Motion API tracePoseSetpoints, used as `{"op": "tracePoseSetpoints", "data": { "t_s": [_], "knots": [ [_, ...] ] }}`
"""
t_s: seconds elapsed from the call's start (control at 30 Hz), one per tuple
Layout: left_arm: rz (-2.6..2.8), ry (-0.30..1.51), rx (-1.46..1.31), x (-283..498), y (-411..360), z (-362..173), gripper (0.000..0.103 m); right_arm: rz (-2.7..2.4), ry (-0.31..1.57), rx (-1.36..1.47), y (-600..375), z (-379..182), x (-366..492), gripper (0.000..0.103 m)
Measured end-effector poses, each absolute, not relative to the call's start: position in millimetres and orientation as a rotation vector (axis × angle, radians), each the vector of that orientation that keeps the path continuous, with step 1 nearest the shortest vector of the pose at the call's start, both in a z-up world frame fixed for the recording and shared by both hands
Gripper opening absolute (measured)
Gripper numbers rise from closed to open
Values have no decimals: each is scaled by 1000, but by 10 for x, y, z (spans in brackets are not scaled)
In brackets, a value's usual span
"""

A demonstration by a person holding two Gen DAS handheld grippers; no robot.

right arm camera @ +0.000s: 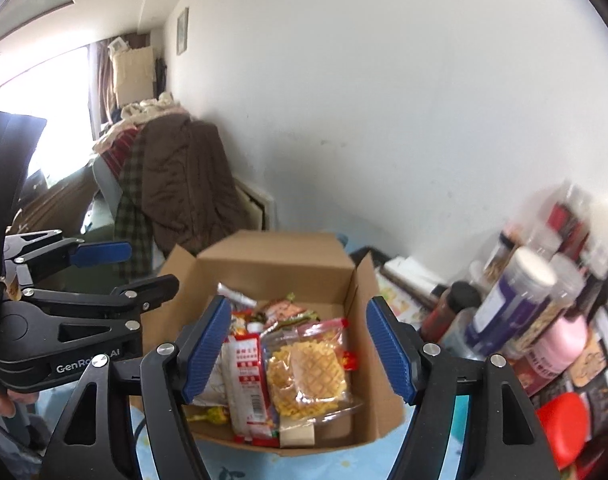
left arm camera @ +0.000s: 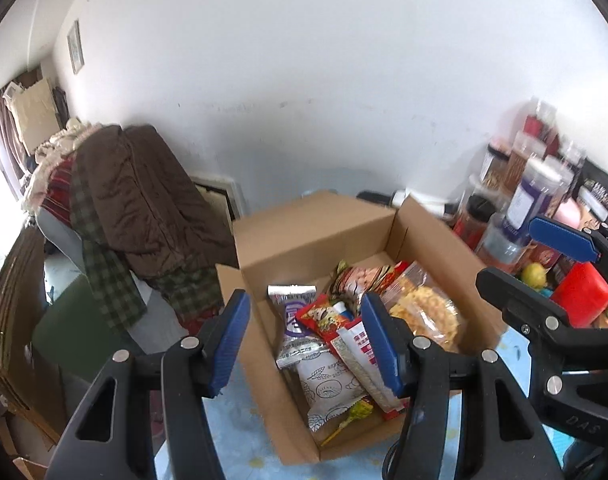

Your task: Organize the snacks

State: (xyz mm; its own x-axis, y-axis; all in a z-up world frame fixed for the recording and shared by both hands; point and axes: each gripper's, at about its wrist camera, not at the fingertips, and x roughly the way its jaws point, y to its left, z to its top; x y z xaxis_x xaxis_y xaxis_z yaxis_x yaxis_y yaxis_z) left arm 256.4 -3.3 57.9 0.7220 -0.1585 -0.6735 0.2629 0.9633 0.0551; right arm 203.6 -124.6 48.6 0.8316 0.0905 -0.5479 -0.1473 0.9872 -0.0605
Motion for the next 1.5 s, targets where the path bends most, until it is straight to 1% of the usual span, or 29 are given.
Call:
{"op": "tracePoseSetpoints", "data": {
  "t_s": [0.07,0.17,0.23,0.3,0.33,0.43,0.53,0.57,0.6,0.67,0.8,0.83,0.9,1.23,1.5],
  "knots": [
    [-231,697,148,2451,9,700,57,121,544,-113,-1231,619,1921,75],
    [-233,653,143,2244,50,867,57,110,498,-139,-1206,775,1736,76],
    [-240,622,131,2089,85,981,57,108,469,-139,-1204,861,1614,80],
    [-245,591,128,1940,122,1077,57,108,447,-139,-1202,923,1496,80],
    [-245,581,128,1883,132,1109,57,103,435,-144,-1194,952,1435,80],
    [-249,544,125,1681,163,1212,57,103,397,-150,-1189,1044,1211,85],
    [-252,518,118,1479,205,1274,57,108,366,-148,-1178,1090,1013,86],
    [-249,509,113,1399,224,1289,58,110,359,-149,-1171,1106,940,89],
    [-247,504,110,1339,235,1291,60,109,352,-149,-1167,1114,859,91],
    [-246,496,104,1206,261,1291,78,109,343,-150,-1157,1117,742,92],
    [-258,462,110,914,281,1281,79,98,326,-139,-1175,1085,452,94],
    [-263,459,107,838,288,1267,80,96,327,-131,-1187,1072,398,96],
    [-275,460,101,724,298,1231,83,89,334,-109,-1212,1035,265,96],
    [-285,466,91,213,220,953,83,61,398,-80,-1291,657,-208,97],
    [-269,523,84,63,185,761,83,75,470,-55,-1385,330,-351,97]
  ]
}}
